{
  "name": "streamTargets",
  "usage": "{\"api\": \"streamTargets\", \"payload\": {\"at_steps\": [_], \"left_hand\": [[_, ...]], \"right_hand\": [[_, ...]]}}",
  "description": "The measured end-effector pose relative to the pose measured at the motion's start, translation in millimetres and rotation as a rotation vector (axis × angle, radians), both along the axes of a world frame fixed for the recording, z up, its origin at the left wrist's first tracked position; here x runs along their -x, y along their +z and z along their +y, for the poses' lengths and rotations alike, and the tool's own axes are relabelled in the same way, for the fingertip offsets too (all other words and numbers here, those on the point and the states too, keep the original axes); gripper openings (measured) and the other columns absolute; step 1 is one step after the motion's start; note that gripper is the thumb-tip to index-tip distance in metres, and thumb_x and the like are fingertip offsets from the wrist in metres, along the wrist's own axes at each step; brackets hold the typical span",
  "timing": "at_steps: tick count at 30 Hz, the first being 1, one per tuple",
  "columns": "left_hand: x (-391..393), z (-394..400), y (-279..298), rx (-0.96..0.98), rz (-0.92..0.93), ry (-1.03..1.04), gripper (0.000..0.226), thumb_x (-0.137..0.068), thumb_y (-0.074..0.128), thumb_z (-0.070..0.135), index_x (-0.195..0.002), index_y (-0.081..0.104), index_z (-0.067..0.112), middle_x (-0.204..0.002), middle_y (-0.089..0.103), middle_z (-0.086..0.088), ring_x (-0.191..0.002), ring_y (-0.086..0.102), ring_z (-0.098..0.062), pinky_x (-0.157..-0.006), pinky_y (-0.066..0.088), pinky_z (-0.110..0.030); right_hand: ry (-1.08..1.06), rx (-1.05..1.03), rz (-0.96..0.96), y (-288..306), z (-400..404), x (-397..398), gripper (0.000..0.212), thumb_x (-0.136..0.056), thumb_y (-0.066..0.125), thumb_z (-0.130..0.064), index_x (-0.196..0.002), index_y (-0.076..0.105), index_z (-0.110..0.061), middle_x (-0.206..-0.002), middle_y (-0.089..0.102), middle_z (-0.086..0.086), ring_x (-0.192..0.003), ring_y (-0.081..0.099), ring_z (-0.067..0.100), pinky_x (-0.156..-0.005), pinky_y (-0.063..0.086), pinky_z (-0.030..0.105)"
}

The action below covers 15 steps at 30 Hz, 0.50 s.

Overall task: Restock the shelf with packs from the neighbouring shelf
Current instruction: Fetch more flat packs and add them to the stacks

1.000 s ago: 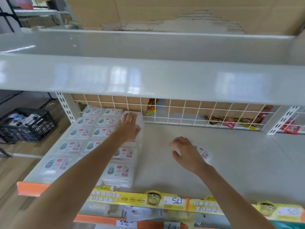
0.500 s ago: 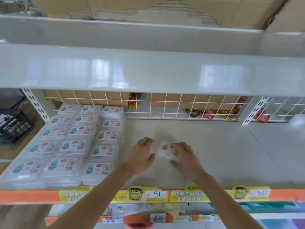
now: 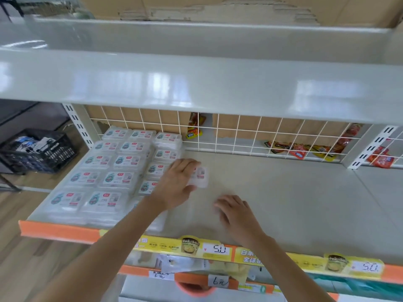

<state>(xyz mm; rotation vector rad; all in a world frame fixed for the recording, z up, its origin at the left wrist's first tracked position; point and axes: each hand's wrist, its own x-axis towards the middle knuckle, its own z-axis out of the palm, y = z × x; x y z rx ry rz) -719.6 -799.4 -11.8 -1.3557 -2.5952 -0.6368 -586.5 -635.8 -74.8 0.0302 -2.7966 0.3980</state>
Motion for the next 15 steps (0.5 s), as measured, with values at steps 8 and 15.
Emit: {"api": "streamTargets", "payload": {"at_steps": [8, 15], "left_hand": [[67, -31, 17, 0.137, -0.114, 0.203, 0.051, -0.084, 0.055, 0.002, -0.132, 0.040, 0.010, -0.138, 0.041, -0.007, -0.129, 0.032, -0.024, -0.110, 0.025, -0.036], [57, -18, 12, 0.160, -0.036, 0.211, 0.065, -0.073, 0.055, -0.013, -0.133, 0.042, 0.008, -0.144, 0.032, -0.011, -0.134, 0.028, -0.028, -0.109, 0.029, -0.038]], "right_hand": [[-0.070, 0.054, -0.001, -3, -22, 9, 0.024, -0.075, 0.038, -0.024, -0.088, 0.059, -0.020, -0.092, 0.057, -0.005, -0.082, 0.042, 0.017, -0.062, 0.049, 0.032], [-0.085, 0.060, -0.022, 2, -24, 7, 0.028, -0.076, 0.039, -0.022, -0.089, 0.063, -0.016, -0.092, 0.060, -0.002, -0.081, 0.051, 0.020, -0.065, 0.051, 0.033]]}}
